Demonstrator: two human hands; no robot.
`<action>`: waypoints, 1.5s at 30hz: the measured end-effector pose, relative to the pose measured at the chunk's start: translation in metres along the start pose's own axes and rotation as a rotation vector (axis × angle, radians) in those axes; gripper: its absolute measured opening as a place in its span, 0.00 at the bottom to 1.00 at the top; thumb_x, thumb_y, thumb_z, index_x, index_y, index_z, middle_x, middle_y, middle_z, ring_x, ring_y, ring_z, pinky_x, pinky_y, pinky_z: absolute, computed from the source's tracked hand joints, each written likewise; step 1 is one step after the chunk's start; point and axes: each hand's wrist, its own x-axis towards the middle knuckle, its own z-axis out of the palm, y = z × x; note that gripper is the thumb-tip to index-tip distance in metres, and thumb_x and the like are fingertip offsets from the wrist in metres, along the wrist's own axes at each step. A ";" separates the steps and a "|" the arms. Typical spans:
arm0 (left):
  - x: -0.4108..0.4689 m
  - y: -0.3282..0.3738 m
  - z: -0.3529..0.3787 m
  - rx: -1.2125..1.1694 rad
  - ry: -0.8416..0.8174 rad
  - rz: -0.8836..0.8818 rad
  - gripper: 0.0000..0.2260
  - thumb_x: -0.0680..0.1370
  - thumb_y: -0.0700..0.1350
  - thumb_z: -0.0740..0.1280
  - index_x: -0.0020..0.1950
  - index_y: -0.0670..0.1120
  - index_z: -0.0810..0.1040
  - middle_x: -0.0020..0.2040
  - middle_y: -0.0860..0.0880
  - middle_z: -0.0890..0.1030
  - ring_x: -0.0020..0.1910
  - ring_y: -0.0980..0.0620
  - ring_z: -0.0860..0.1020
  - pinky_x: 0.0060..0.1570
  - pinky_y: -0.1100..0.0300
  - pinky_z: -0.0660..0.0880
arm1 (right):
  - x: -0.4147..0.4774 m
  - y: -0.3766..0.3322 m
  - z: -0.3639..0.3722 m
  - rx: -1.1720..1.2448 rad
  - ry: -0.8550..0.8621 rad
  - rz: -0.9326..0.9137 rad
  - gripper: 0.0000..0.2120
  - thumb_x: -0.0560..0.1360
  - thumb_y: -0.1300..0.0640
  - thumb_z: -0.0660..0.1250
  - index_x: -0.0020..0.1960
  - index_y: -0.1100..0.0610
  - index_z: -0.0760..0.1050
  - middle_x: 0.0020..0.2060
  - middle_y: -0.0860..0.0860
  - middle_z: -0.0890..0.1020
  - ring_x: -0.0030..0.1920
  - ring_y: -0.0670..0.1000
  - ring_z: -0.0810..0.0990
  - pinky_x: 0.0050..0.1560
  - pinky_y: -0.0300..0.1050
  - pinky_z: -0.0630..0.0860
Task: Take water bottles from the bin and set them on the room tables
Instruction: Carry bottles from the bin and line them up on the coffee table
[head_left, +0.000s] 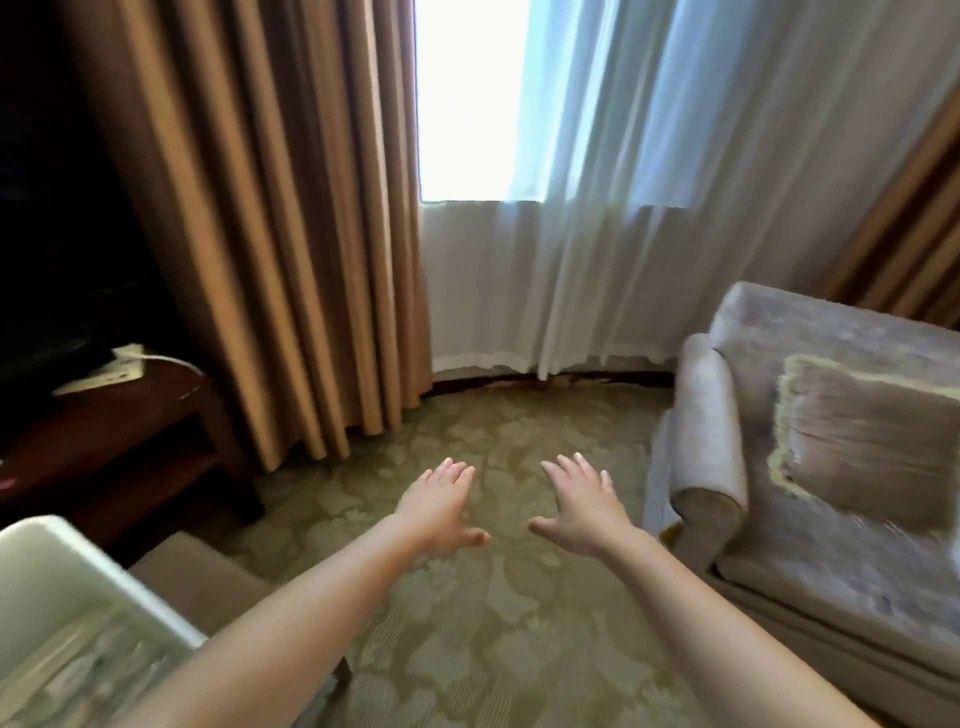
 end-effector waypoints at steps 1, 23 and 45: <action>0.004 -0.006 0.000 -0.022 0.011 -0.049 0.45 0.76 0.64 0.65 0.81 0.44 0.46 0.81 0.47 0.48 0.80 0.50 0.45 0.78 0.53 0.47 | 0.016 -0.004 -0.001 -0.018 -0.007 -0.045 0.42 0.76 0.40 0.66 0.81 0.52 0.51 0.81 0.52 0.52 0.81 0.54 0.44 0.79 0.59 0.44; -0.081 -0.278 0.003 -0.294 0.223 -0.969 0.44 0.76 0.63 0.64 0.81 0.44 0.46 0.81 0.47 0.48 0.80 0.49 0.44 0.78 0.51 0.47 | 0.217 -0.360 0.031 -0.222 -0.202 -0.985 0.40 0.76 0.43 0.66 0.81 0.52 0.51 0.81 0.52 0.51 0.81 0.54 0.42 0.79 0.58 0.43; -0.250 -0.298 0.104 -0.940 0.574 -1.972 0.42 0.78 0.62 0.64 0.81 0.45 0.46 0.81 0.48 0.49 0.80 0.50 0.50 0.75 0.56 0.55 | 0.125 -0.626 0.176 -0.752 -0.618 -1.821 0.39 0.79 0.43 0.64 0.82 0.52 0.48 0.81 0.52 0.49 0.81 0.54 0.42 0.79 0.56 0.43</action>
